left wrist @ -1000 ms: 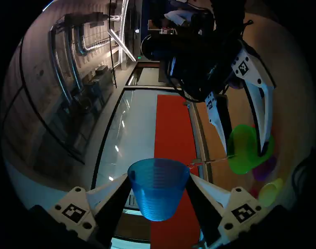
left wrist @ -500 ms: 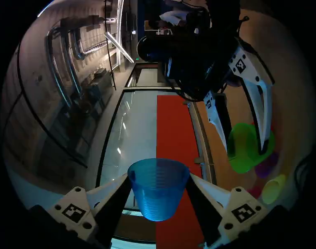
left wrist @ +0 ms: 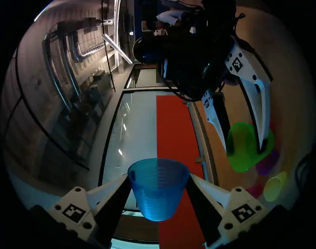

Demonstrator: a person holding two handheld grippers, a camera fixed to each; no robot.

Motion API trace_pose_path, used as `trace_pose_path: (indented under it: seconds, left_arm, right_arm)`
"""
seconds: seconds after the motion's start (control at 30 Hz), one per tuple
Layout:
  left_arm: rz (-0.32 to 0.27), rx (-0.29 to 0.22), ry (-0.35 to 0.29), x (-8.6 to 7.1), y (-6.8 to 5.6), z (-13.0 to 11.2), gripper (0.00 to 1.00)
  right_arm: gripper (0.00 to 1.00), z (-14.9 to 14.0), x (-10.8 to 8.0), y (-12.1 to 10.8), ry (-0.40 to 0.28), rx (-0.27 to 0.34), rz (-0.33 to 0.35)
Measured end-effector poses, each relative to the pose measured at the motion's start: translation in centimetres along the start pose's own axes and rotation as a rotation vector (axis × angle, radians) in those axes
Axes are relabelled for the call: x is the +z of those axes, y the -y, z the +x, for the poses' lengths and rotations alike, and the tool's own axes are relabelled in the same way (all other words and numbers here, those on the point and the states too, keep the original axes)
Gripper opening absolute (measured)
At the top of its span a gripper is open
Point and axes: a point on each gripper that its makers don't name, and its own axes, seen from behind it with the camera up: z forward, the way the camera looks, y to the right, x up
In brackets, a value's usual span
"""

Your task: Pour water

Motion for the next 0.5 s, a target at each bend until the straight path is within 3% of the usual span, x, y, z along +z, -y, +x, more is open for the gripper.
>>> trace_pose_path:
  seconds: [0.5]
  left_arm:
    - [0.002, 0.002, 0.001, -0.02, 0.31, -0.10, 0.85]
  right_arm:
    - [0.93, 0.17, 0.02, -0.04, -0.003, -0.002, -0.001]
